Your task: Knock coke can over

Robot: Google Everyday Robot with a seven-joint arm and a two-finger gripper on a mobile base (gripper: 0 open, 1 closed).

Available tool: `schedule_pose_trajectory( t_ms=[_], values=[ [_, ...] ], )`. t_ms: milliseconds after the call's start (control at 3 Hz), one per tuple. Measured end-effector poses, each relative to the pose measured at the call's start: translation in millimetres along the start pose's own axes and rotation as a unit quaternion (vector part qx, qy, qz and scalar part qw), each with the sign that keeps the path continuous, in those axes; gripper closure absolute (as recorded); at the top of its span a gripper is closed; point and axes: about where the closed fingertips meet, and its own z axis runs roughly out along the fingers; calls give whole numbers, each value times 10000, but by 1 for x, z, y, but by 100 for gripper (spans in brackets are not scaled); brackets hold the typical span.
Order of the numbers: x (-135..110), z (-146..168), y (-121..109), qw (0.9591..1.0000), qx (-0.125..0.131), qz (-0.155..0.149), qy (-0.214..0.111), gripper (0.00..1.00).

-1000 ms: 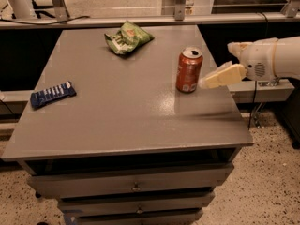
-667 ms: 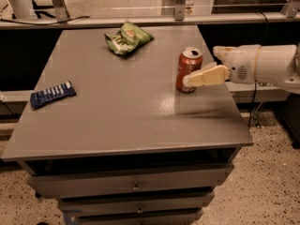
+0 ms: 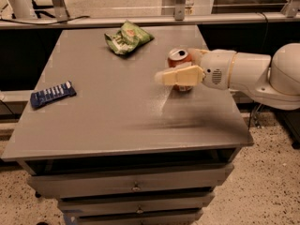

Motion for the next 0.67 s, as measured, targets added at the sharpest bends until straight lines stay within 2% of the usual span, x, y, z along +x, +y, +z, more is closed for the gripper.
schedule_pose_trajectory(
  t_ms=[333, 667],
  values=[
    [-37, 32, 49, 9970, -618, 111, -455, 0],
    [-71, 60, 96, 9889, -1249, 179, -782, 0]
  ],
)
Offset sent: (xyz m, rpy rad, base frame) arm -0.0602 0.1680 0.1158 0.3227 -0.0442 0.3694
